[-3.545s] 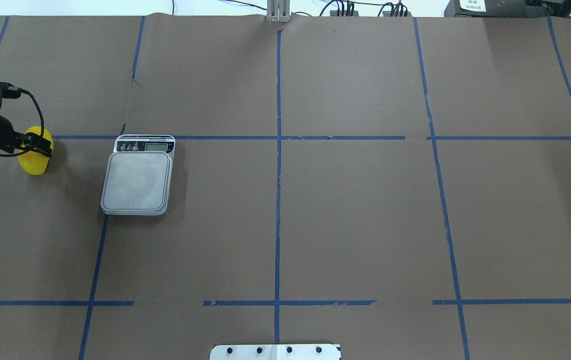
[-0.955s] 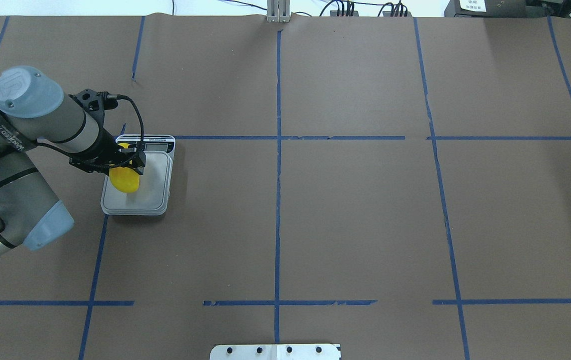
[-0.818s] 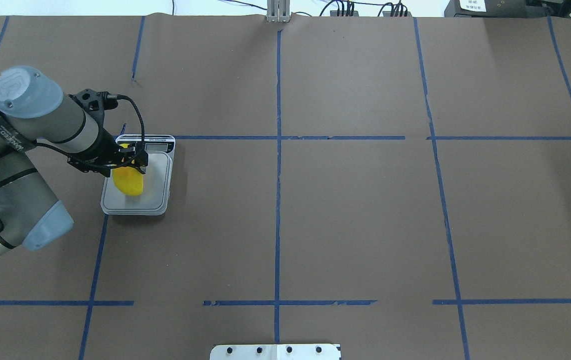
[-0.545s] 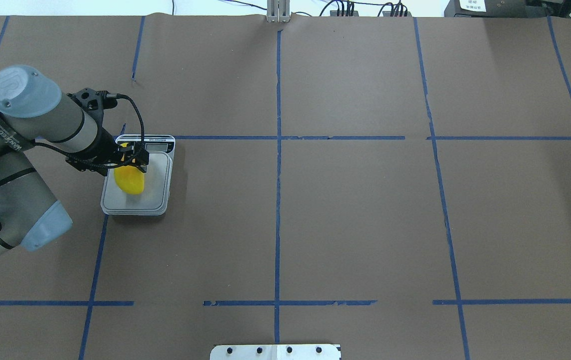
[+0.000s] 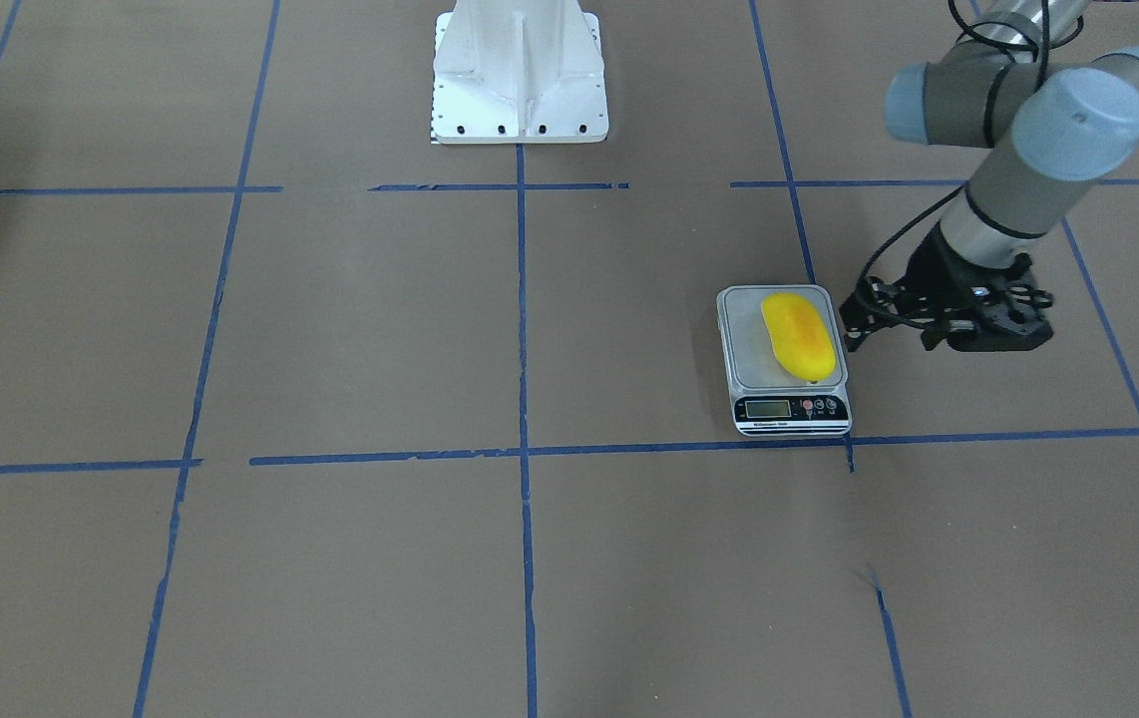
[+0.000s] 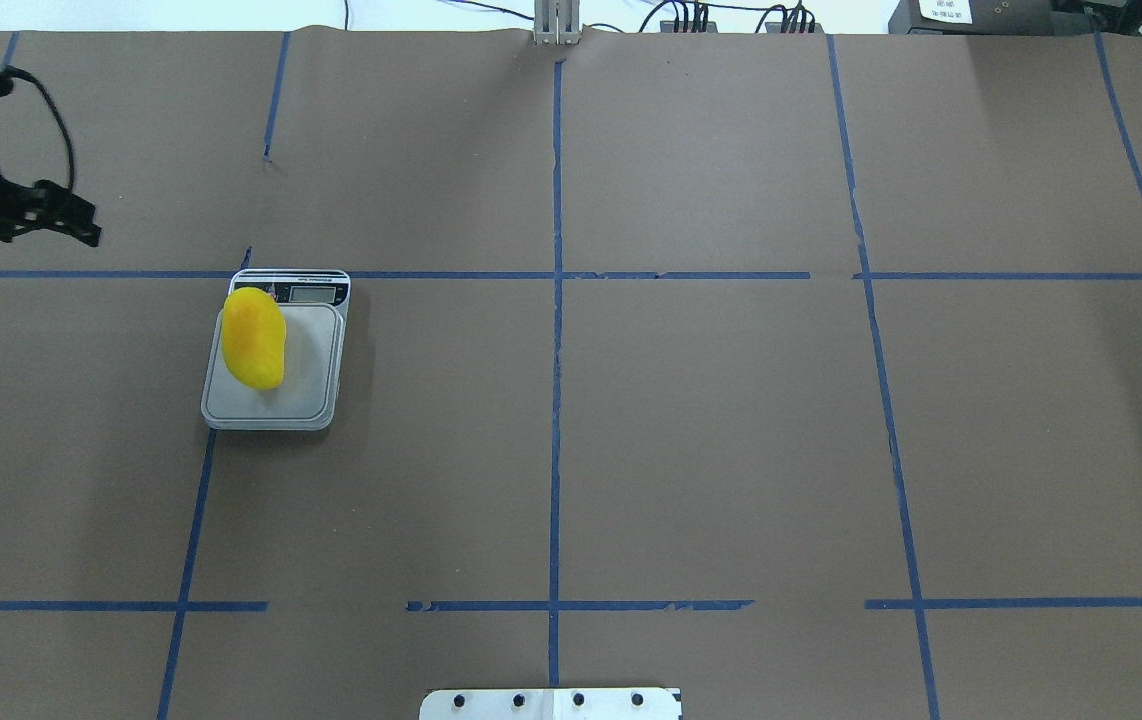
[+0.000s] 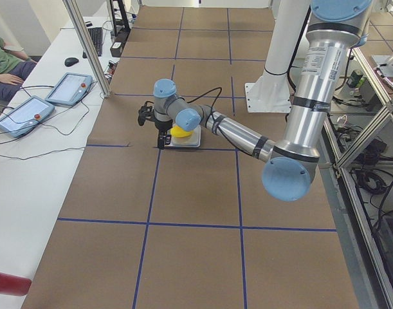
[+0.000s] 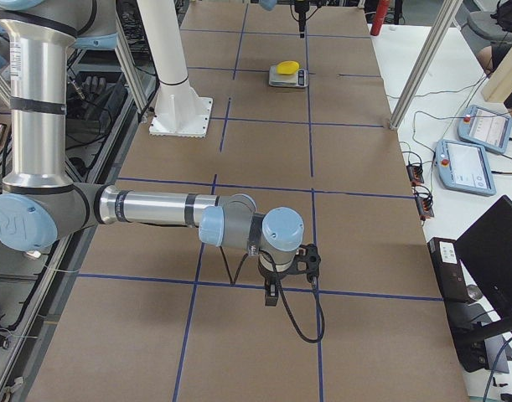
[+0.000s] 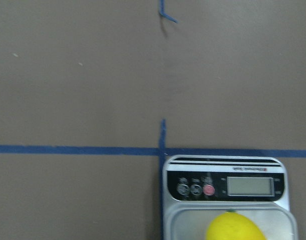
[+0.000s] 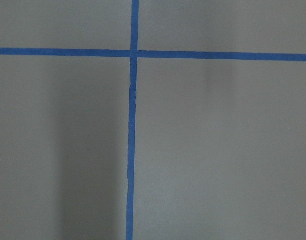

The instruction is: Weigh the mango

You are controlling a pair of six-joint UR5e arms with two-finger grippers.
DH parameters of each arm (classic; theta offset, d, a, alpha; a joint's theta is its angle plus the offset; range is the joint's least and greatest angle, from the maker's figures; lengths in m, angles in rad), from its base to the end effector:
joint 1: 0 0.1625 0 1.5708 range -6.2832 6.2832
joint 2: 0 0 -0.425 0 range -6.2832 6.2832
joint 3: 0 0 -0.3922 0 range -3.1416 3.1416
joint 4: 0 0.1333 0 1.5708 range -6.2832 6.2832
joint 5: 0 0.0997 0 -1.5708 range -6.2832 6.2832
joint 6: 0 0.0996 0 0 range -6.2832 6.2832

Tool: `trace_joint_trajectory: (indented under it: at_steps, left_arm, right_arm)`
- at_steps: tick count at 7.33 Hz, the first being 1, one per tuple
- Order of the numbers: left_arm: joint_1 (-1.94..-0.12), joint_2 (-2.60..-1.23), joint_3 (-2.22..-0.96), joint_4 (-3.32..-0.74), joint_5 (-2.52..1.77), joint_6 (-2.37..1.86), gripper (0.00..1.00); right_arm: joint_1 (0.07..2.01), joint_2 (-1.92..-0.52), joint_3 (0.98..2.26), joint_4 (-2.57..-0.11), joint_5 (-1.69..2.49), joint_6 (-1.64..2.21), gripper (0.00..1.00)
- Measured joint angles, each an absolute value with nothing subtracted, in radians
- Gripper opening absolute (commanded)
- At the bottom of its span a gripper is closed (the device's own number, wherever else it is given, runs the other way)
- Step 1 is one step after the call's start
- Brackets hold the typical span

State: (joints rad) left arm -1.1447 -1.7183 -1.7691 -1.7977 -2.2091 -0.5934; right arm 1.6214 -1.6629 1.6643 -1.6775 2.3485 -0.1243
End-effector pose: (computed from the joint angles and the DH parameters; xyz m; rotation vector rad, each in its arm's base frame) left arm 0.1635 -0.5392 0.4631 0.1796 0.8102 0.0251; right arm 0.0858 -0.4410 0.6662 -0.0317 -0.7827 -0.0289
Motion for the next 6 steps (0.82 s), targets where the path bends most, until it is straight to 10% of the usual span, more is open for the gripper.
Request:
trace_joint_trajectory:
  at_steps: [6]
  left_arm:
    - [-1.492, -1.553, -1.625, -1.714, -2.394, -0.109, 1.0]
  right_arm:
    - [1.621, -1.663, 1.664, -1.678, 2.349, -0.124, 1.0]
